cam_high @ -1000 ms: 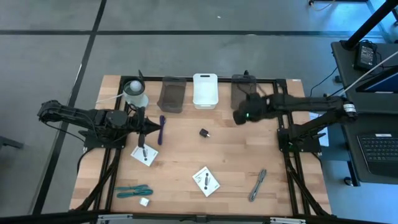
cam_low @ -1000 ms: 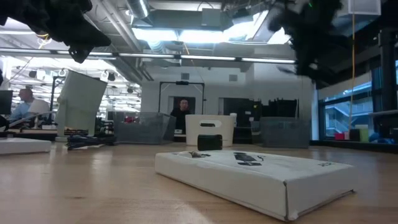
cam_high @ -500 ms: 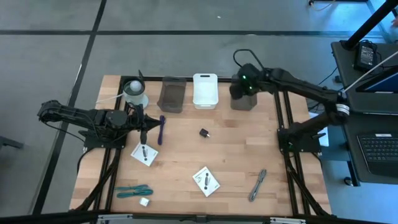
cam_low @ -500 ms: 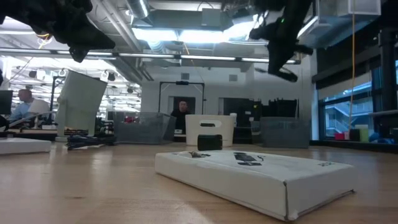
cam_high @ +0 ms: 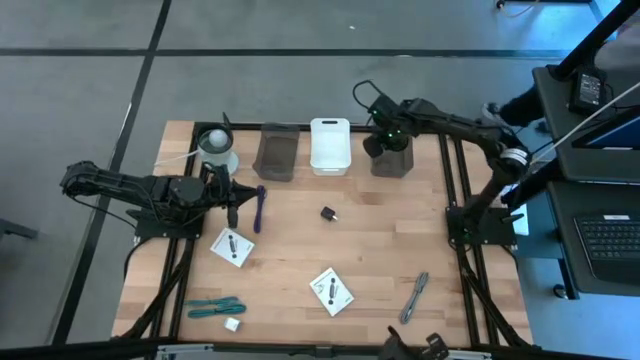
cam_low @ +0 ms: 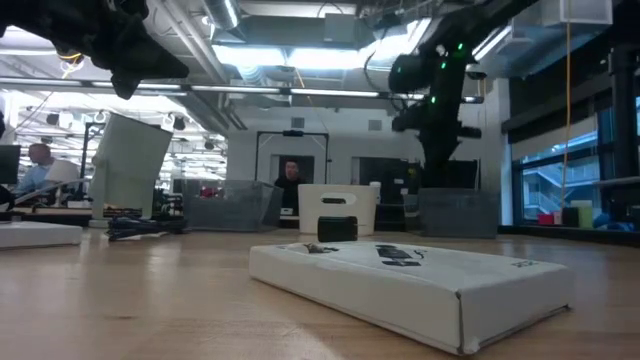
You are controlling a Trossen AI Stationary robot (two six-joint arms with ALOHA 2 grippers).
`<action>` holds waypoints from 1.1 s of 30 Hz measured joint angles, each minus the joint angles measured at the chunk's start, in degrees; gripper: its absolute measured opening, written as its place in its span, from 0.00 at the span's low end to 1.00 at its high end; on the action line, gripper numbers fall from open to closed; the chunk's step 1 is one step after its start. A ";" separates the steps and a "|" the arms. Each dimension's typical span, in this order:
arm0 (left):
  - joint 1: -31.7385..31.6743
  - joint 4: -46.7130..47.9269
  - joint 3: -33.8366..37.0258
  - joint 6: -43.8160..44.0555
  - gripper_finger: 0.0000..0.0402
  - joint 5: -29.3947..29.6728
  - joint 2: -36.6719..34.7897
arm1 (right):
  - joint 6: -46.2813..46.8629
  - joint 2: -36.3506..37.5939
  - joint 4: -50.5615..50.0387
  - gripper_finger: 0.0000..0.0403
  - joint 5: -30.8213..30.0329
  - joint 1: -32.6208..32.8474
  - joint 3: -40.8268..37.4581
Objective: Pick and place items into bin
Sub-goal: Put the black charger cable into the right black bin
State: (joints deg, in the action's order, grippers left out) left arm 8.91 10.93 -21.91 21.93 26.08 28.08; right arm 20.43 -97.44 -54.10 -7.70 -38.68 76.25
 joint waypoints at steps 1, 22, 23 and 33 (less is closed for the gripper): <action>0.00 -0.01 0.00 0.00 0.02 0.00 0.00 | -0.44 -0.95 0.08 0.05 0.46 -0.34 0.00; 0.00 0.01 0.00 0.00 0.02 2.82 0.00 | -28.07 -10.48 -0.59 0.04 1.82 -4.06 -0.02; 0.01 0.01 0.00 -0.01 0.02 2.84 0.00 | -29.05 -10.86 -0.59 0.04 1.82 -4.10 -0.02; 0.00 0.01 0.00 0.00 0.02 2.97 0.00 | -29.05 -13.91 0.01 0.07 2.99 -4.46 -0.02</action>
State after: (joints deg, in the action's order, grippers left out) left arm 8.91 10.94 -21.91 21.93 29.06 28.08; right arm -8.62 -111.35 -54.09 -4.71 -43.13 76.23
